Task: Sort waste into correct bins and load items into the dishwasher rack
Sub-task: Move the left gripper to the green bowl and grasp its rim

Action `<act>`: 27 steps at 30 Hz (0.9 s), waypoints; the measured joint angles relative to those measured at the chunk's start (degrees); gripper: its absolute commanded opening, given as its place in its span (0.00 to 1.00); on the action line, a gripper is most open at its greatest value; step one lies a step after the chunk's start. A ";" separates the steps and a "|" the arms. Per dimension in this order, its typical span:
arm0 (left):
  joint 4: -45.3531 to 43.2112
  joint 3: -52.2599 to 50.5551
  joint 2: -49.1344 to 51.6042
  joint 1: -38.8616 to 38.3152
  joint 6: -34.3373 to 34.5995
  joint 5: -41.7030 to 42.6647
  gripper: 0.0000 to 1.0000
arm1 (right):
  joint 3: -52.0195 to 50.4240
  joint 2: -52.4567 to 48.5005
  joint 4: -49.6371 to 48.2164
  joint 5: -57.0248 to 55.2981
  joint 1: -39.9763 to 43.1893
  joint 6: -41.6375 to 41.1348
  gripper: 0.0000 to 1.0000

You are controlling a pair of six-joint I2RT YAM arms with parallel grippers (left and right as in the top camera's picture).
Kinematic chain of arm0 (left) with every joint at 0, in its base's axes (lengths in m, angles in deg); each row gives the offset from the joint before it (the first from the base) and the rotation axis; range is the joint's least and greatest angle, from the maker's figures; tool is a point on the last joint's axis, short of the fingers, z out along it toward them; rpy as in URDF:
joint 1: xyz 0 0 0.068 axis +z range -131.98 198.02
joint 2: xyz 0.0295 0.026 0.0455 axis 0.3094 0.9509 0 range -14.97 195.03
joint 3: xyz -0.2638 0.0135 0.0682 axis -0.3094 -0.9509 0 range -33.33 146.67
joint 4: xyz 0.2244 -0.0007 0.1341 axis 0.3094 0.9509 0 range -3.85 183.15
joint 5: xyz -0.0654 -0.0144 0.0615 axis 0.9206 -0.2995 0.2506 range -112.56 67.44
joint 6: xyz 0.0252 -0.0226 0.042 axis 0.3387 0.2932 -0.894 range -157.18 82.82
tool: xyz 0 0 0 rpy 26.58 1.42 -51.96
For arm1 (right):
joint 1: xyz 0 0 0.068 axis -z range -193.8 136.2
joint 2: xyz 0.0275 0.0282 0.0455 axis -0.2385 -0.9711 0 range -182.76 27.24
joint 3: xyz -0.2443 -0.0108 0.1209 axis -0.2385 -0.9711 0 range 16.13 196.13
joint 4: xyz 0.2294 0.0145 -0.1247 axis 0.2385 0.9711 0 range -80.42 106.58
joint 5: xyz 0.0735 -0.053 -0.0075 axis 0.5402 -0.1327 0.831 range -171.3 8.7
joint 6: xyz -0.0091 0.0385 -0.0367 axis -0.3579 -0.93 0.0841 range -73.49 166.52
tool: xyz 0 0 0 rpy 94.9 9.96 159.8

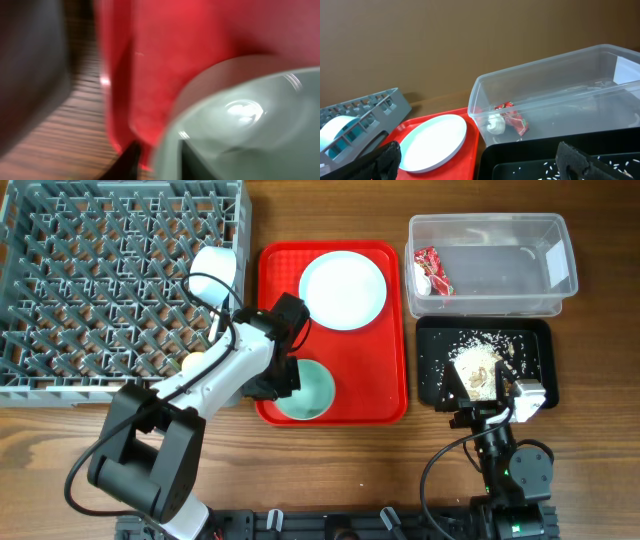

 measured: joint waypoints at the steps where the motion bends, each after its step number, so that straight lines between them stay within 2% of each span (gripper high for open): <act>1: -0.42 0.02 0.00 -0.04 -0.04 0.98 0.20 | 0.00 0.00 0.00 0.00 0.00 0.00 1.00; 10: -7.72 2.21 0.00 -0.15 0.00 4.85 0.36 | 0.00 0.00 0.00 0.00 0.00 0.00 1.00; 12: -7.87 2.43 0.00 -0.15 0.11 5.27 0.41 | 0.00 0.00 0.00 0.00 0.00 0.00 1.00; 14: -5.68 2.51 0.00 -0.15 0.07 5.73 0.42 | 0.00 0.00 0.00 0.00 0.00 0.00 1.00; 19: -1.18 2.51 0.00 -0.15 0.13 6.01 0.35 | 0.00 0.00 0.00 0.00 0.00 0.00 1.00; 21: -0.09 2.51 0.00 -0.15 0.13 6.14 0.26 | 0.00 0.00 0.00 0.00 0.00 0.00 1.00; 23: -0.31 2.51 0.00 -0.15 0.26 6.19 0.20 | 0.00 0.00 0.00 0.00 0.00 0.02 1.00; 26: -2.62 2.43 0.00 -0.17 0.11 6.21 0.20 | 0.00 0.00 0.00 0.00 0.00 0.00 1.00; 27: -3.87 2.14 0.00 -0.17 0.11 6.27 0.15 | 0.00 0.00 0.00 0.00 0.00 0.00 1.00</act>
